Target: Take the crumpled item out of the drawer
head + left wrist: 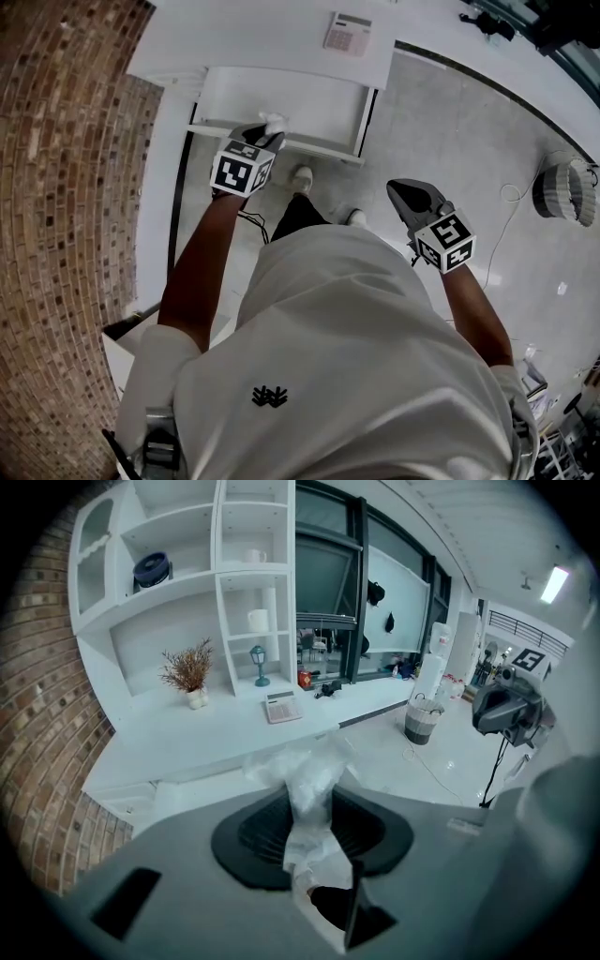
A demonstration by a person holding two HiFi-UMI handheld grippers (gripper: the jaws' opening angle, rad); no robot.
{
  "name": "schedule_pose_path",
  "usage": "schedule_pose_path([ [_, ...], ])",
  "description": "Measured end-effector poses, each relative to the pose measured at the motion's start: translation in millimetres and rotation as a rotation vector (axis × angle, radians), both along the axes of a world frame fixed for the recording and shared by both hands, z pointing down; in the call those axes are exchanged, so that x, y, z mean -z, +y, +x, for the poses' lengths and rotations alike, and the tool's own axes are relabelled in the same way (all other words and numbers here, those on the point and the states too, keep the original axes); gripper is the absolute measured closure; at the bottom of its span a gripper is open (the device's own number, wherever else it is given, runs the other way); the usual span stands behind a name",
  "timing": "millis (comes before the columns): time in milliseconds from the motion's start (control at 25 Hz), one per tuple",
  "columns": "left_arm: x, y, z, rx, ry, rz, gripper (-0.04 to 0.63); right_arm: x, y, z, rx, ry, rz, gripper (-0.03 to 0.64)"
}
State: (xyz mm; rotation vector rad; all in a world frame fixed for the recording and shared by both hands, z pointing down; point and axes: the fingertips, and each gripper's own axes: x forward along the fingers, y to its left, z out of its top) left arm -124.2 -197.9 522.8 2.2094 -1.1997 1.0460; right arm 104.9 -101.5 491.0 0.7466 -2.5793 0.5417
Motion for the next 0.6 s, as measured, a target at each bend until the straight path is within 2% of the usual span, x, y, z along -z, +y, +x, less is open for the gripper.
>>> schedule_pose_path([
  [600, 53.5, 50.5, 47.6, -0.036, 0.038, 0.077, 0.479, 1.6, 25.9, 19.5, 0.050, -0.017, 0.020, 0.603],
])
